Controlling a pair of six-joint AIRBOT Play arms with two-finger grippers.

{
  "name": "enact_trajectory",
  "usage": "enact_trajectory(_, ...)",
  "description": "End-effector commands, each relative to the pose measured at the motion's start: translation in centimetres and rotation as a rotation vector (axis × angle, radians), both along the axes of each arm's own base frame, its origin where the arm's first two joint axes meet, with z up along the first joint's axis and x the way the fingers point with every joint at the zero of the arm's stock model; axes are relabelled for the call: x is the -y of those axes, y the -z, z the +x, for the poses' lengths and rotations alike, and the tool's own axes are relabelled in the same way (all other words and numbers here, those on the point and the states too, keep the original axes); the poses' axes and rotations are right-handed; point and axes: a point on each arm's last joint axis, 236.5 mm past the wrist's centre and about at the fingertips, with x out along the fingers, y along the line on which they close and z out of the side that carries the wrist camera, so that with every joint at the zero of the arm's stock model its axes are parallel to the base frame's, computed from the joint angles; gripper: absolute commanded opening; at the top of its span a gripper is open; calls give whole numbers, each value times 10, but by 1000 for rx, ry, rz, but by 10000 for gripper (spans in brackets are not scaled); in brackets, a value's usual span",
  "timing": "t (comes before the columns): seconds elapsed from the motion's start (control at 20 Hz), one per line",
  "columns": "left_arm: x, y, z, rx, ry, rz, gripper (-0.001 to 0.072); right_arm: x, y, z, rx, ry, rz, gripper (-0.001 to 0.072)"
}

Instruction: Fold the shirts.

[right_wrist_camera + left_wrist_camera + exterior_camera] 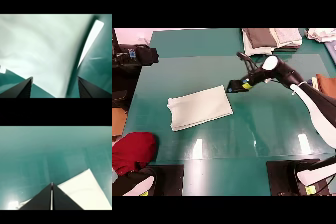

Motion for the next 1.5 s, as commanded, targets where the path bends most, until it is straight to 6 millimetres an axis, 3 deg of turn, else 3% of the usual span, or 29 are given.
enact_trajectory(0.0,6,-1,0,6,15,1,24,25,45,0,-215,146,90,621)
enact_trajectory(0.1,7,1,0,1,16,2,24,4,59,0,-268,134,129,620)
enact_trajectory(0.3,7,5,2,-9,16,2,24,-64,74,-10,-311,42,181,616)
enact_trajectory(0.45,9,5,2,-11,19,-6,24,-111,81,-20,-290,-50,183,370)
enact_trajectory(0.55,17,3,0,-14,37,-43,24,-131,74,-19,-226,-108,188,41)
enact_trajectory(0.65,23,1,-2,-12,62,-57,24,-136,51,-3,-147,-116,214,22)
enact_trajectory(0.75,35,0,-5,-10,89,-61,24,-117,21,25,-57,-89,213,22)
enact_trajectory(0.85,59,-1,-13,-3,146,-63,23,-71,-9,55,42,-42,150,22)
enact_trajectory(0.9,75,-4,-18,8,183,-67,23,-37,-23,70,87,-1,102,22)
enact_trajectory(0.95,89,-6,-23,19,215,-72,23,-2,-37,83,130,40,54,22)
enact_trajectory(1.1,125,-12,-39,39,301,-84,24,130,-78,108,220,207,-112,22)
enact_trajectory(1.25,142,-14,-49,44,344,-91,24,268,-113,108,269,423,-235,22)
enact_trajectory(1.45,149,-17,-53,39,356,-126,24,428,-139,82,286,749,-277,22)
